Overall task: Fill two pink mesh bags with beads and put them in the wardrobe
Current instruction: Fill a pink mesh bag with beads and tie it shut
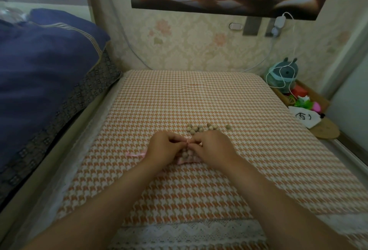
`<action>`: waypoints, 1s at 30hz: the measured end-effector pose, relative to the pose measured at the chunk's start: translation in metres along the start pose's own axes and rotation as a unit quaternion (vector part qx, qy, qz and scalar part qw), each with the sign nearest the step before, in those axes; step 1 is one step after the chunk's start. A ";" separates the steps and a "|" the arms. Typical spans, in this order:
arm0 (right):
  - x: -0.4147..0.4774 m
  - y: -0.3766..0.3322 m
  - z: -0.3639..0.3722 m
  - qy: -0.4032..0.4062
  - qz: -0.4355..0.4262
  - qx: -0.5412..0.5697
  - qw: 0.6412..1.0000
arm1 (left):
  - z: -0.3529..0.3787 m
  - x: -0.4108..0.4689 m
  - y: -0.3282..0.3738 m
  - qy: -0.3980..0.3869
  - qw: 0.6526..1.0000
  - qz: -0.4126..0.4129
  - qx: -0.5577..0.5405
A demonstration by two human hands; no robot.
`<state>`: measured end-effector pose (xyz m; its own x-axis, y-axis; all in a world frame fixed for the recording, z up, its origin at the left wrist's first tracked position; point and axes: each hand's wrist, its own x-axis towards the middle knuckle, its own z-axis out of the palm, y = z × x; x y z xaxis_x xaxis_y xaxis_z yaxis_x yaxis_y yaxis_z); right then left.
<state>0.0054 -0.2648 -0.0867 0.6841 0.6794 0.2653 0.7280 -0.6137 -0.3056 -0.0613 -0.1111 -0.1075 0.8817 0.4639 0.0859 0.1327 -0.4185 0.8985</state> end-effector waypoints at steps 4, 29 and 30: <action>0.001 0.004 -0.008 0.030 -0.067 -0.043 0.996 | 0.005 -0.001 0.000 0.018 1.000 0.023 0.003; 0.014 -0.006 0.010 0.000 0.306 0.387 0.870 | 0.020 -0.018 0.001 0.047 0.994 0.098 0.027; 0.012 -0.007 0.010 0.006 0.331 0.410 0.850 | 0.021 -0.019 0.000 0.050 0.993 0.104 0.034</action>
<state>0.0083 -0.2482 -0.0904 0.9354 0.2876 -0.2056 -0.0897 -0.3694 -0.9249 -0.0681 -0.1364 -0.1181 0.8447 0.4354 0.3114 -0.0138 -0.5638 0.8258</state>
